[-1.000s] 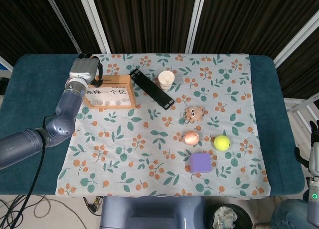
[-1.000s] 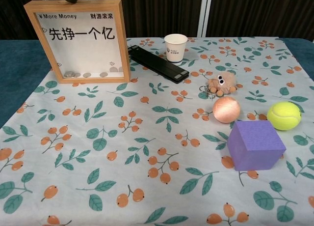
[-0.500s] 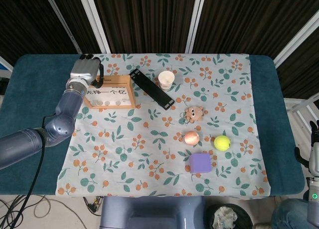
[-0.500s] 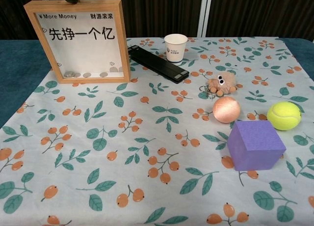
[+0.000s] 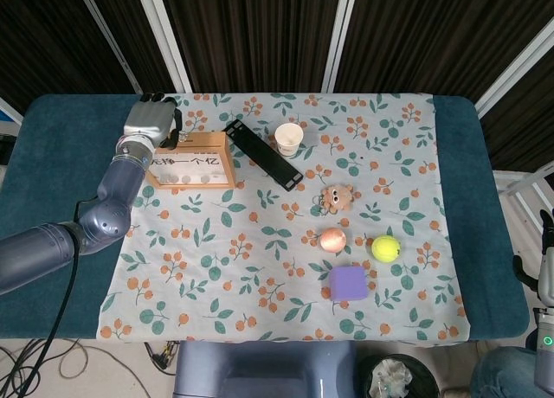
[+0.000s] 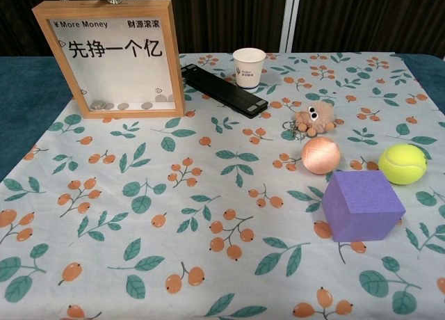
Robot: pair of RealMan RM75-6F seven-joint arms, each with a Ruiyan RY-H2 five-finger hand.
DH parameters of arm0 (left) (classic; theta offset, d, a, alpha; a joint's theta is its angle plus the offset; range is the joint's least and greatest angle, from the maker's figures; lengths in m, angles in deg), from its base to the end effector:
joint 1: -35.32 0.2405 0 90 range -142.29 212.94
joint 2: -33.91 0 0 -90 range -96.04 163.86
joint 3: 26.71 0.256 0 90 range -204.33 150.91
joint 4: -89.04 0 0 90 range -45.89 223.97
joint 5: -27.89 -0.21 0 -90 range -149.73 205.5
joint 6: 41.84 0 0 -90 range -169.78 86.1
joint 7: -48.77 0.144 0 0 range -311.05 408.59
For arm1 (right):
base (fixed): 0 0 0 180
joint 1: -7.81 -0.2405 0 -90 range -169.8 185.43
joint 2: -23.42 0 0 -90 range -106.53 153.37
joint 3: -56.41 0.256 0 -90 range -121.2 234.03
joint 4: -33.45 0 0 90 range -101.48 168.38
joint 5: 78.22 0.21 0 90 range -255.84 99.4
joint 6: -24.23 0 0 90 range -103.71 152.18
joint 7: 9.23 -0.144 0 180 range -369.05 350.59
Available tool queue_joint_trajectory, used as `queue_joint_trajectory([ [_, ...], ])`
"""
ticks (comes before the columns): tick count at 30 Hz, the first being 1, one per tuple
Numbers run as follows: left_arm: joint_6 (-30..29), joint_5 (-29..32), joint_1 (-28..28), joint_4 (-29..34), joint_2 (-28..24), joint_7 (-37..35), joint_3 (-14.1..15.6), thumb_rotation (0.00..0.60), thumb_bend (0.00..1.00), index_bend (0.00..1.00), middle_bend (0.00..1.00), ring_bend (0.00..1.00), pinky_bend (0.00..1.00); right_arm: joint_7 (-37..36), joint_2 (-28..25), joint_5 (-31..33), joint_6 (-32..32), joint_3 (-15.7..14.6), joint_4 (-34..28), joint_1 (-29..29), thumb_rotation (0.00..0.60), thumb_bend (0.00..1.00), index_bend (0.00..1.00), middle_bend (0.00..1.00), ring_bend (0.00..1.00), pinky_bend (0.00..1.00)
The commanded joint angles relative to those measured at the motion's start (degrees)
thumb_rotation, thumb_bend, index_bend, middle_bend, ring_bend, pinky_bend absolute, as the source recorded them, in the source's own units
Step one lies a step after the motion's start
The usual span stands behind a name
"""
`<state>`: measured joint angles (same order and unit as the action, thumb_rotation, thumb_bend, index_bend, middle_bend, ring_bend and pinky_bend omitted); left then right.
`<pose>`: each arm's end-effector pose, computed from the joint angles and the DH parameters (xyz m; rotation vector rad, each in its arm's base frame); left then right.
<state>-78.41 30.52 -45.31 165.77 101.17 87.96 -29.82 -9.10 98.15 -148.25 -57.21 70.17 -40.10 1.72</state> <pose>-0.0688 0.4922 0.1266 -1.6200 -1.0191 -0.5546 -0.3788 -0.2209 0.1731 1.0487 -0.8384 0.7772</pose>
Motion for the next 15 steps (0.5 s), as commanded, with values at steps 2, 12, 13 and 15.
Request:
queue_joint_trajectory([
  [2, -0.08, -0.2, -0.07, 0.36, -0.13, -0.16, 0.14, 0.6, 0.55, 0.51, 0.12, 0.0, 0.0, 0.1, 0.0, 0.08, 0.05, 0.01, -0.02, -0.01, 0.6, 0.39, 0.0, 0.0, 0.0, 0.0],
  [12, -0.65, -1.05, -0.28, 1.15, -0.23, -0.37, 0.48, 0.6, 0.55, 0.49, 0.11, 0.0, 0.0, 0.15, -0.03, 0.41, 0.08, 0.19, -0.11, 0.02, 0.6, 0.39, 0.0, 0.0, 0.0, 0.0],
  [13, -0.71, -1.13, -0.3, 1.15, -0.18, -0.45, 0.44, 0.6, 0.55, 0.48, 0.11, 0.0, 0.0, 0.13, -0.04, 0.44, 0.07, 0.21, -0.14, 0.02, 0.6, 0.39, 0.0, 0.0, 0.0, 0.0],
  [15, -0.75, -1.38, -0.33, 1.3, -0.14, -0.61, 0.35, 0.6, 0.54, 0.46, 0.1, 0.0, 0.0, 0.14, -0.04, 0.49, 0.02, 0.27, -0.16, 0.03, 0.6, 0.39, 0.0, 0.0, 0.0, 0.0],
])
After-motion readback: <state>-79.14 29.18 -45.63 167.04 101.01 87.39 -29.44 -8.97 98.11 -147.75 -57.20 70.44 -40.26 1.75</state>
